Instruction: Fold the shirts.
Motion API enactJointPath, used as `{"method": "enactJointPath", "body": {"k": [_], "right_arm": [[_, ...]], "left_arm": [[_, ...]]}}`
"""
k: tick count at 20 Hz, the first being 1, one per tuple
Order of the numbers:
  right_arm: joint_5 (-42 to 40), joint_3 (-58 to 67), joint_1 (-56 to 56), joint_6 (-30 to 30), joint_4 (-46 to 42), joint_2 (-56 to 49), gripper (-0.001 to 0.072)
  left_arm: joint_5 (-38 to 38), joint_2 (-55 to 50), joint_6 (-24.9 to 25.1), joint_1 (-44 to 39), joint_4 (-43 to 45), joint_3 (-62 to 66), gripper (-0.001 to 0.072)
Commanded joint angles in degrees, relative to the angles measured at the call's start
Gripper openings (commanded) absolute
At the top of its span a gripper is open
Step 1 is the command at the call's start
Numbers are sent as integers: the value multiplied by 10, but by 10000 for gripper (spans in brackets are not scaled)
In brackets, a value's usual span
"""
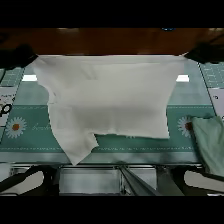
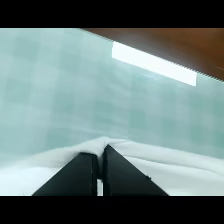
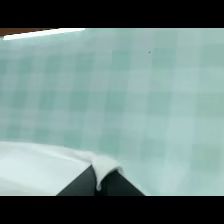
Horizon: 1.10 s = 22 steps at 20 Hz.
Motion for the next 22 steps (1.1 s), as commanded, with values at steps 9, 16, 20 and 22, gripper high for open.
{"method": "enactJointPath", "body": {"k": [9,16,20,22], "right_arm": [[34,233,38,62,12,-322,28],[186,223,17,51,-54,-303,28],[195,186,17,53,-65,-304,28],[196,165,17,53,-65,-304,28]], "left_arm": [[-61,-310,-40,-8,-62,215,24],[-298,-296,67,38,-61,183,24],[-312,-296,78,42,-60,122,24],[-317,-296,80,43,-59,106,24]]}}
